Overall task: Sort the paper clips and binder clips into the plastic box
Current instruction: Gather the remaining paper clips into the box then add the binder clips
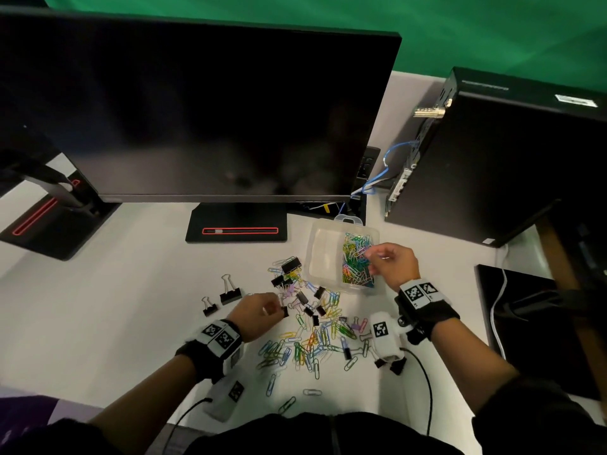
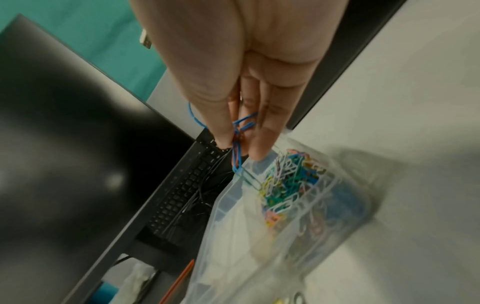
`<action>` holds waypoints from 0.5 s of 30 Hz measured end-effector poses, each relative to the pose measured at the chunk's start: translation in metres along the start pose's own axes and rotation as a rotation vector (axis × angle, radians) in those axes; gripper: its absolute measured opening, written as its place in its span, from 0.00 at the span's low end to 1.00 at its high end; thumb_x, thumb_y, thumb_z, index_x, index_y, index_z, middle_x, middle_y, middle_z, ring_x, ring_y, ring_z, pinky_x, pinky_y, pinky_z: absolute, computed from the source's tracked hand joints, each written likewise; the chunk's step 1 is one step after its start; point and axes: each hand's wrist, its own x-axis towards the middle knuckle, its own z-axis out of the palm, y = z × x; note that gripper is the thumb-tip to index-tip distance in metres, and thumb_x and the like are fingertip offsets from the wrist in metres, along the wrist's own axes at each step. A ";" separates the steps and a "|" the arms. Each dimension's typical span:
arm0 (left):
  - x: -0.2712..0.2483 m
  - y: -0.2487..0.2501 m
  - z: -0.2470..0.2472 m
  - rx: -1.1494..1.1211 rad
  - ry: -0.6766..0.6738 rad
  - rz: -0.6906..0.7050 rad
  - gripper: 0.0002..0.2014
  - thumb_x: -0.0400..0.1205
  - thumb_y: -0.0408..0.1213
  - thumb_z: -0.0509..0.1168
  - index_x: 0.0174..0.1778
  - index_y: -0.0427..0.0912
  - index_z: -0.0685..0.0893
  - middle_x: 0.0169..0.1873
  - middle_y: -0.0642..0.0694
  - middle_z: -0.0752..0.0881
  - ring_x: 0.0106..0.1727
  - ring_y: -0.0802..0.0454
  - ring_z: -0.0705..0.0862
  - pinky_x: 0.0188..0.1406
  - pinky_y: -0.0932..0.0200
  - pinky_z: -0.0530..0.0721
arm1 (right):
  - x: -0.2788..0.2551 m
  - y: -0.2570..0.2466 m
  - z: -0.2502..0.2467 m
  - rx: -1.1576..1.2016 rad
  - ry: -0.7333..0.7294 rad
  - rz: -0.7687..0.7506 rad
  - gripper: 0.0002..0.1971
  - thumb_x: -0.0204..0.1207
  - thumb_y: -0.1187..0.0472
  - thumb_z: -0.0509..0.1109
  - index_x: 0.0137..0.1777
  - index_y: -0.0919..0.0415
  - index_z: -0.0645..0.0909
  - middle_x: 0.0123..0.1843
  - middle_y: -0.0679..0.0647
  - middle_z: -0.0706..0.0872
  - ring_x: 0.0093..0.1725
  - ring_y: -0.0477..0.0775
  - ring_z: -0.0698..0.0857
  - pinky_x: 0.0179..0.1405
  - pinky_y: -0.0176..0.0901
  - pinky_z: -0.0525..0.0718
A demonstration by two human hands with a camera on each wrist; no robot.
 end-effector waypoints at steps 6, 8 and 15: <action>-0.013 -0.037 -0.018 0.209 -0.026 -0.108 0.12 0.77 0.42 0.65 0.28 0.53 0.71 0.30 0.53 0.78 0.38 0.50 0.77 0.39 0.61 0.74 | 0.002 -0.002 0.006 -0.204 -0.084 -0.035 0.08 0.73 0.63 0.71 0.51 0.58 0.83 0.47 0.55 0.86 0.36 0.60 0.85 0.44 0.53 0.87; -0.015 -0.041 -0.020 0.225 -0.022 -0.132 0.11 0.77 0.42 0.65 0.30 0.52 0.72 0.29 0.55 0.76 0.39 0.50 0.77 0.40 0.63 0.71 | -0.008 -0.003 0.011 -0.271 -0.135 -0.117 0.08 0.72 0.64 0.71 0.51 0.59 0.83 0.42 0.52 0.85 0.35 0.50 0.82 0.46 0.47 0.84; -0.010 -0.038 -0.022 0.207 0.092 -0.171 0.14 0.76 0.45 0.65 0.30 0.47 0.70 0.30 0.50 0.78 0.37 0.47 0.77 0.35 0.58 0.71 | -0.060 0.009 0.031 -0.560 -0.461 -0.280 0.06 0.75 0.64 0.66 0.47 0.58 0.84 0.44 0.51 0.87 0.38 0.46 0.82 0.41 0.35 0.79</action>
